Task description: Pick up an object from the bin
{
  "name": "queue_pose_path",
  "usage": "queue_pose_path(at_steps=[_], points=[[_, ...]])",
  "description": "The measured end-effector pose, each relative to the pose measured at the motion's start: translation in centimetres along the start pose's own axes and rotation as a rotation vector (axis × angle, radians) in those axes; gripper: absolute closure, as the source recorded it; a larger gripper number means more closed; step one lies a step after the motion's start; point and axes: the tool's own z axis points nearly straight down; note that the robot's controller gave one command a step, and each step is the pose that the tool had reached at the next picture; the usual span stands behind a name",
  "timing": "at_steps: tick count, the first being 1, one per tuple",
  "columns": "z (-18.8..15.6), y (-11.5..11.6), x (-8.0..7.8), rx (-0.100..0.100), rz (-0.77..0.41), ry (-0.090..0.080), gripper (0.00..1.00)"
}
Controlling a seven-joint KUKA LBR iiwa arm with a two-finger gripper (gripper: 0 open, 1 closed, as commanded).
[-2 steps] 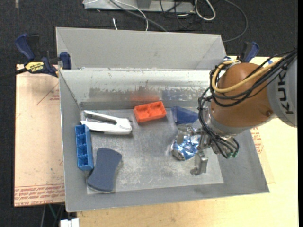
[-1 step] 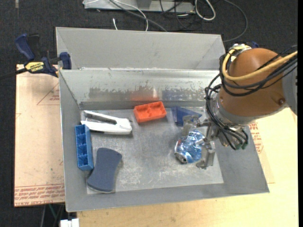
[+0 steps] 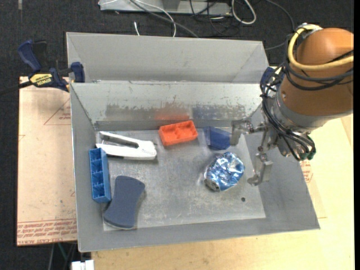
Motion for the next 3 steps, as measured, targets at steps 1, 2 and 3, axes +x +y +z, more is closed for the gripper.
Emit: queue_pose_path(at_steps=[1, 2, 3], points=[[-10.3, 1.9, -3.4, -0.005, -0.017, 0.015, 0.00], [-2.6, 2.7, -3.5, -0.005, -0.062, 0.011, 0.00], [0.2, 2.0, -3.8, -0.005, -0.143, 0.009, 0.00]])
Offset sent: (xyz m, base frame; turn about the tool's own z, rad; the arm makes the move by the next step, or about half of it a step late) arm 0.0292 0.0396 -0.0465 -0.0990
